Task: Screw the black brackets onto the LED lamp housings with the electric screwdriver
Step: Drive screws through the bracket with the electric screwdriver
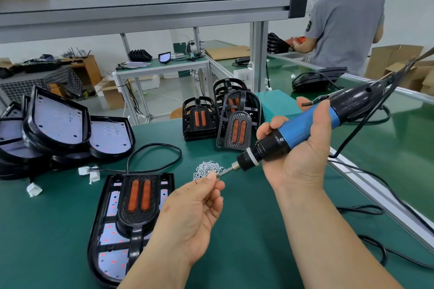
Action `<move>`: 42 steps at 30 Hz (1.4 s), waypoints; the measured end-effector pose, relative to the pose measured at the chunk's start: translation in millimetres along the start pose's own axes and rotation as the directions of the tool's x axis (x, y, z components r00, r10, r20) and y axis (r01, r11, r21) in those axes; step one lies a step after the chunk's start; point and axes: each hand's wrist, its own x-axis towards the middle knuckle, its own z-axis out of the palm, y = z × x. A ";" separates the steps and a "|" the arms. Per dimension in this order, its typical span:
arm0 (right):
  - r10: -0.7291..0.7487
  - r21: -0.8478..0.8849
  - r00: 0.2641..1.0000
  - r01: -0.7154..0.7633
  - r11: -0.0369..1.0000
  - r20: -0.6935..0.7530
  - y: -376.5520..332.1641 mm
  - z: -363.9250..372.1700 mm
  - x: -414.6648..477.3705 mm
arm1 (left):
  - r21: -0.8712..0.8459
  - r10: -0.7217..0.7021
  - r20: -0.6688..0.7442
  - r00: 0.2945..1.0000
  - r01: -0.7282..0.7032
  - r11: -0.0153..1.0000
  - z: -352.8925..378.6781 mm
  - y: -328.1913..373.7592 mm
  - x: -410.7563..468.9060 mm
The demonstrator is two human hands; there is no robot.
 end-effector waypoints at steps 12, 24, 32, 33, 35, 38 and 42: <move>0.070 -0.042 0.997 -0.070 0.997 0.009 -11.3 -3.3 3.2 | -0.105 -0.065 -0.003 0.998 0.064 0.992 0.0 -2.8 2.3; 0.063 0.034 0.986 -0.059 0.998 -0.155 -5.0 -0.6 0.7 | -0.083 -0.085 0.077 0.993 0.092 0.992 7.0 1.6 -10.6; 0.047 0.064 0.966 -0.032 0.997 -0.256 -4.7 10.2 4.8 | 0.794 0.586 0.177 0.791 -0.467 0.390 -50.4 89.0 -26.0; 0.053 0.056 0.969 -0.041 0.998 -0.243 -2.0 13.2 5.3 | 0.829 0.622 0.146 0.769 -0.438 0.347 -64.0 104.6 -20.6; 0.079 0.028 0.977 -0.075 0.997 -0.199 7.2 21.7 5.9 | 0.893 0.579 0.047 0.814 -0.295 0.342 -89.6 122.2 -7.9; 0.110 -0.056 0.984 -0.119 0.991 -0.142 27.6 37.7 4.8 | 0.880 0.345 -0.042 0.938 -0.129 0.458 -110.7 111.8 1.2; 0.119 -0.139 0.990 -0.129 0.982 -0.073 60.5 53.5 6.5 | 0.766 0.082 0.014 0.997 -0.063 0.640 -121.9 96.0 8.7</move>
